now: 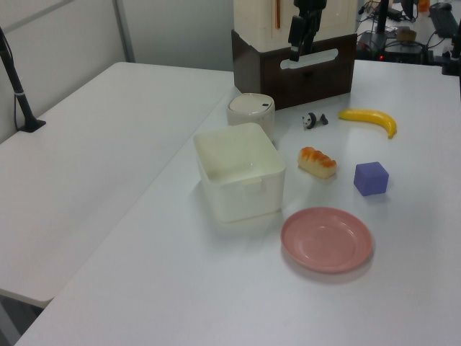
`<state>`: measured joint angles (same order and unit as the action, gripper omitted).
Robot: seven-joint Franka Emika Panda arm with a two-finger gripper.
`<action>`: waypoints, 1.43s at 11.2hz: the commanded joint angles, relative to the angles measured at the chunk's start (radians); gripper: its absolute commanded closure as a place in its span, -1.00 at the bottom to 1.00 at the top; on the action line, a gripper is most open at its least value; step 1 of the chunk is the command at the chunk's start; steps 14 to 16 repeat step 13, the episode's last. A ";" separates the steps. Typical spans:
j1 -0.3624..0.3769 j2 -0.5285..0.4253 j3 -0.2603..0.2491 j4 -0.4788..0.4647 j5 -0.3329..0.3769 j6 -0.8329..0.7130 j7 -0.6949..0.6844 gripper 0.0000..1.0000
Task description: Close the trash can
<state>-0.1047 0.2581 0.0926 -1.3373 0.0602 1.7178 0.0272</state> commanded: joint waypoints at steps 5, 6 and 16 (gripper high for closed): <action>0.022 -0.042 -0.001 -0.051 -0.033 0.013 0.017 -1.00; 0.022 -0.042 -0.002 -0.049 -0.033 0.013 0.019 -1.00; 0.022 -0.042 -0.001 -0.051 -0.031 0.011 0.020 -1.00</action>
